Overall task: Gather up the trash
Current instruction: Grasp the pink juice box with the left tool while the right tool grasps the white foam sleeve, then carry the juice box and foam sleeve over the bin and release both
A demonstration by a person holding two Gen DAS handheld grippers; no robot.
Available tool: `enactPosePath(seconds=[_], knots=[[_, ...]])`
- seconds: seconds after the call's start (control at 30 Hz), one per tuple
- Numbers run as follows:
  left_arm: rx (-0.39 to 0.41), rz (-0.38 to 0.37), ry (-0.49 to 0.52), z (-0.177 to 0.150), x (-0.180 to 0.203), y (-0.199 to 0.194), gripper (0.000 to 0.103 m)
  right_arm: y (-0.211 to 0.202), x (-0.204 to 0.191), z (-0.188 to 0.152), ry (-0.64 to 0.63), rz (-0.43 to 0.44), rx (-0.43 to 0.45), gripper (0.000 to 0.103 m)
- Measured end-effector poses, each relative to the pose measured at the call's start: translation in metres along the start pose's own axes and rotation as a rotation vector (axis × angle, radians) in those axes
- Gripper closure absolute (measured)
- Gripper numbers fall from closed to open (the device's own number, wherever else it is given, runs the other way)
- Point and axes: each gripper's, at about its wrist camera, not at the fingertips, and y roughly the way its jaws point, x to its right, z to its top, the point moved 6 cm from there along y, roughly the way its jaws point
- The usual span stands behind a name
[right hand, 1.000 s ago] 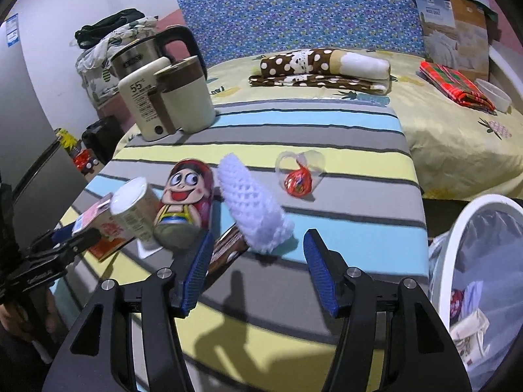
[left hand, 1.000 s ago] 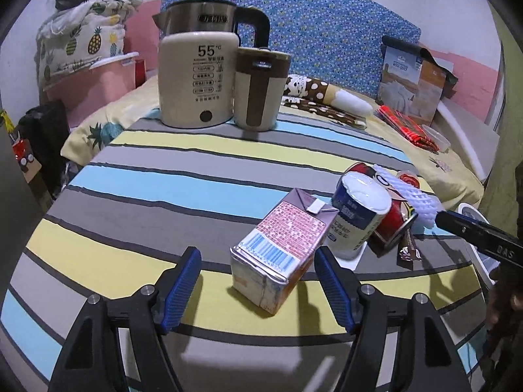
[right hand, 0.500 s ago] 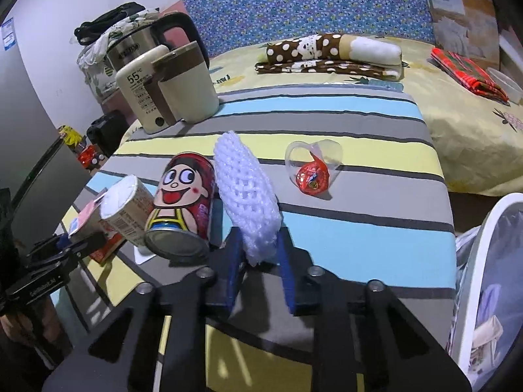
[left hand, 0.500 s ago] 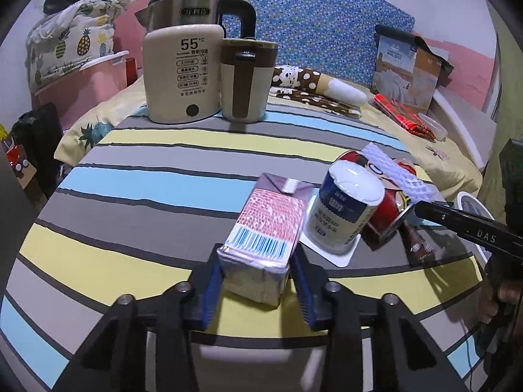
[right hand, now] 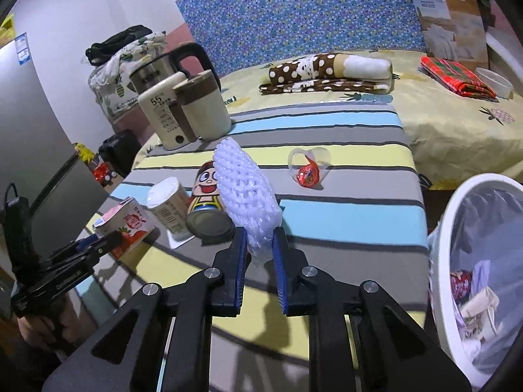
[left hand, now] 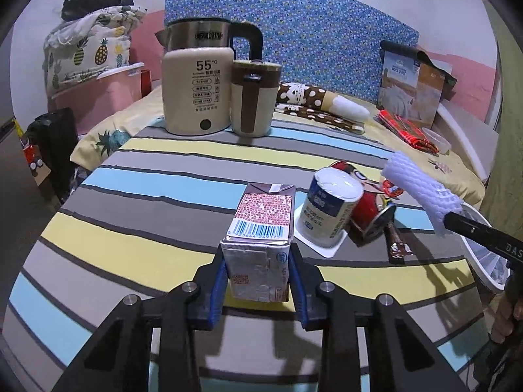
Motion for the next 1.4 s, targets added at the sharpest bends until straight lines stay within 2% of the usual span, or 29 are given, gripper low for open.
enactPosePath(seconds=[0.3,0.5,1.13,1.4], knots=[[0.043,-0.034,0.02,0.002,0.022,-0.031,0.069,-0.026,0.005,-0.008,0.022,-0.013,0.037,0.085],[0.055,-0.085,0.056,0.001,0.052,-0.044,0.069,-0.044,0.017,-0.015,0.052,-0.043,0.057,0.085],[0.02,-0.329,0.226,-0.002,0.199,-0.037,0.069,-0.101,0.089,-0.04,0.189,-0.213,0.119,0.085],[0.009,-0.413,0.307,-0.006,0.264,-0.029,0.069,-0.113,0.117,-0.047,0.242,-0.267,0.13,0.085]])
